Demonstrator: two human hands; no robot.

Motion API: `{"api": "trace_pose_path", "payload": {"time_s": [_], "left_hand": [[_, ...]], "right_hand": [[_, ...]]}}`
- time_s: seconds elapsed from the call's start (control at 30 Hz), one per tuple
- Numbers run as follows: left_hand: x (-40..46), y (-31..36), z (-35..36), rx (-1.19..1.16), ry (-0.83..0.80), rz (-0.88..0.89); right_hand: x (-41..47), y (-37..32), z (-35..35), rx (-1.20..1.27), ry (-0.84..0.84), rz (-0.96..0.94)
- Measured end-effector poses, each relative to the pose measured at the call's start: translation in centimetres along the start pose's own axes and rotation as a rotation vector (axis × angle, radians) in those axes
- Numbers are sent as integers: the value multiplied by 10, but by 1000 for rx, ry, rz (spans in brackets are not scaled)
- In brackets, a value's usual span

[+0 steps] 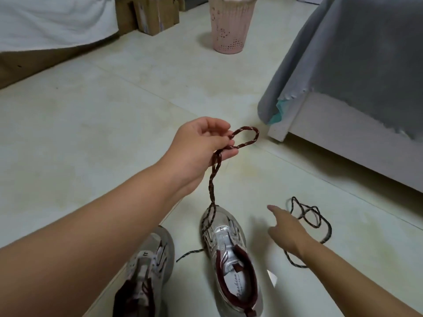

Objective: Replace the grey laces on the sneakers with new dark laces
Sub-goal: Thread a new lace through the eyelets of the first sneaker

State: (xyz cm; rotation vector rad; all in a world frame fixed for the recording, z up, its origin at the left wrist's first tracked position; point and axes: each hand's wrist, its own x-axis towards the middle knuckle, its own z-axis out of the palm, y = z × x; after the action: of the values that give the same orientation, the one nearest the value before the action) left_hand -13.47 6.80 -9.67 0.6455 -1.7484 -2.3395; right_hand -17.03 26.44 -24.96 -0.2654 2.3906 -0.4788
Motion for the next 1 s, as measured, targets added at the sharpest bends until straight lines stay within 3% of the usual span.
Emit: {"api": "trace_pose_path", "payload": {"time_s": [0.17,0.23,0.3,0.4,0.47,0.63,0.73,0.9,1.0], "left_hand": [[-1,9,3,-73,-49,-73],[-3,17,-5,-30,-38,-52],[-3,25,-23,180,24,43],[-4,34,-63,545,161,210],[-4,32,-93,641,271,246],[-2,12,-172,374,536,129],[-9,-5,-219,316,584,61],[-30,-32,-276,881,558,95],[-39,-41,-298,1101,624,3]], "right_hand": [[-43,-89,-17,520,-257,-408],[-54,-105,-15,631,-320,-458],[-60,-108,-13,699,-306,-441],[-63,-104,-13,666,-219,-386],[-59,-105,-13,668,-198,-343],[-39,-110,-4,584,-64,-254],[-27,-109,-2,489,35,-185],[-11,-112,-5,93,168,-206],[0,-116,-8,42,229,-192]]}}
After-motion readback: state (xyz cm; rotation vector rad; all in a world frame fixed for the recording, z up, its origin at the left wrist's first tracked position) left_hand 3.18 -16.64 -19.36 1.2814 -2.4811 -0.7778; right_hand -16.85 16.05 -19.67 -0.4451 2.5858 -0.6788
